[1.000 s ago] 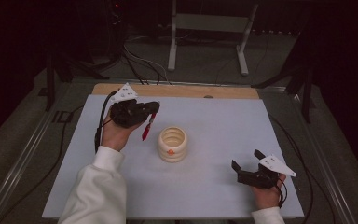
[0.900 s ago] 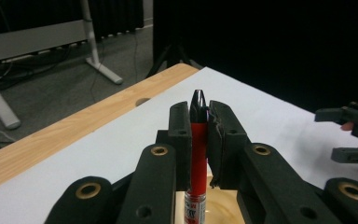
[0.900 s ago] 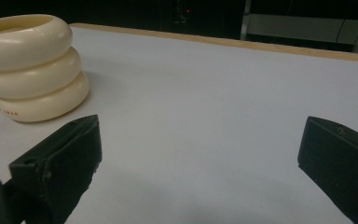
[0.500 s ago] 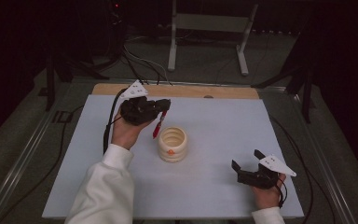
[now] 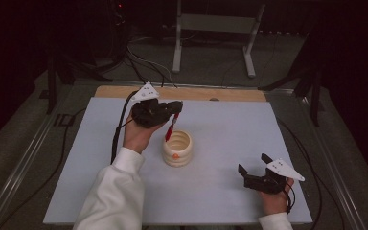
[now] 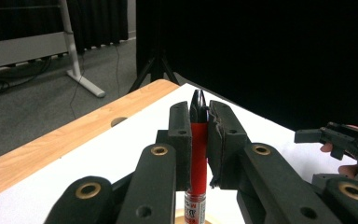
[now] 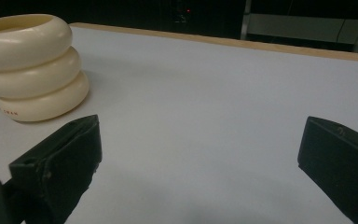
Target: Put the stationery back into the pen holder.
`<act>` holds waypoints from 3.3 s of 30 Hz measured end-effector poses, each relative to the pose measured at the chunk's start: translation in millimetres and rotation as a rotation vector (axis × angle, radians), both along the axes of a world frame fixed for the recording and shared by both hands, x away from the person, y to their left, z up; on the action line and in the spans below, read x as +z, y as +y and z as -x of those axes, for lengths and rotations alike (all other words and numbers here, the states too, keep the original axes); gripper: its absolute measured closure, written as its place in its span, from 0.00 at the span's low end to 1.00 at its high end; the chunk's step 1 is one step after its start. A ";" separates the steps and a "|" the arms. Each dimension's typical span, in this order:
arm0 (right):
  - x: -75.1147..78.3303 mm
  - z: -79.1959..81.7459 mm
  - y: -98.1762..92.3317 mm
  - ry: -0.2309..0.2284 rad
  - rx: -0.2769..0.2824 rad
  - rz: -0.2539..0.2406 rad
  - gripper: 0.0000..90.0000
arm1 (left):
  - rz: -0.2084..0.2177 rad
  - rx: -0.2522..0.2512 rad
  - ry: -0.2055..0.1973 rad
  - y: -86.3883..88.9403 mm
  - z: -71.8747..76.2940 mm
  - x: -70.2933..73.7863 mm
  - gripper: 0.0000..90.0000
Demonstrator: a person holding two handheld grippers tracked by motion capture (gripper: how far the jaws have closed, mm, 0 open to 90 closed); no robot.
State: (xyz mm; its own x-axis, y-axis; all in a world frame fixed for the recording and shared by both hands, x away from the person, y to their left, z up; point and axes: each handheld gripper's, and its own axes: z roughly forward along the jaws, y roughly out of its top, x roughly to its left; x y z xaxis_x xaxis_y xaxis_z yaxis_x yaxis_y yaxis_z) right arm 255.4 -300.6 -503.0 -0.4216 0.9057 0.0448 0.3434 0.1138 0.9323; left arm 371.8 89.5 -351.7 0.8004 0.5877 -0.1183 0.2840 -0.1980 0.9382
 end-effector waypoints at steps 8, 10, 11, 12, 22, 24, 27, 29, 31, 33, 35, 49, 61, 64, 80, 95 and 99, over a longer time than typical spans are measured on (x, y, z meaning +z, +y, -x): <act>-0.1 -0.2 0.1 0.001 0.003 0.001 0.00 | 0.005 -0.017 -0.006 -5.7 -0.6 -4.8 0.90; -0.1 -0.3 0.1 0.001 0.003 0.001 0.00 | 0.005 -0.016 -0.003 -6.8 -0.9 -6.5 0.90; -0.1 -0.3 0.2 0.001 0.003 0.002 0.00 | 0.004 -0.016 -0.002 -7.0 -1.1 -7.5 0.90; -0.2 -0.4 0.3 0.002 0.003 0.002 0.00 | 0.006 -0.017 0.000 -7.2 -1.4 -8.5 0.90; -0.3 -0.6 -0.1 0.002 0.003 0.003 0.00 | 0.007 -0.018 0.025 -10.8 -4.8 -22.3 0.90; -0.1 -0.6 -0.1 0.001 0.003 0.003 0.00 | 0.003 -0.018 0.029 -11.6 -5.1 -24.4 0.90; -0.2 -0.6 -0.3 0.002 0.003 0.003 0.00 | 0.004 -0.019 0.032 -12.2 -5.2 -27.6 0.90; -0.1 -0.5 -0.2 0.001 0.003 0.003 0.00 | 0.000 -0.017 0.035 -12.3 -5.4 -29.8 0.90; -0.1 -0.6 -0.3 0.000 0.003 0.003 0.00 | 0.001 -0.017 0.039 -12.5 -5.4 -31.9 0.90; -0.1 -0.6 -0.3 0.000 0.002 0.004 0.00 | -0.001 -0.018 0.042 -12.8 -5.4 -34.1 0.90; 0.0 -0.6 -0.3 0.001 0.002 0.004 0.00 | -0.004 -0.018 0.045 -13.7 -5.3 -36.2 0.90; 0.1 -0.3 -0.1 0.001 0.004 0.005 0.00 | -0.012 -0.011 0.049 -17.6 -3.1 -49.9 0.90; 0.1 -0.3 -0.1 0.001 0.005 0.007 0.00 | -0.009 -0.003 0.059 -19.2 -1.6 -61.9 0.90; 0.2 -0.2 -0.2 0.001 0.004 0.007 0.00 | -0.012 -0.003 0.064 -19.2 -1.3 -64.7 0.90; 0.1 -0.2 0.2 0.002 0.005 0.009 0.00 | -0.036 -0.003 0.095 -21.5 0.8 -81.3 0.90; 0.0 -0.1 0.0 0.001 0.004 0.010 0.00 | -0.060 0.021 0.136 -18.0 4.3 -96.3 0.57; -0.1 -0.2 0.1 0.003 0.004 0.010 0.00 | -0.064 0.080 0.127 -13.9 4.5 -93.6 0.34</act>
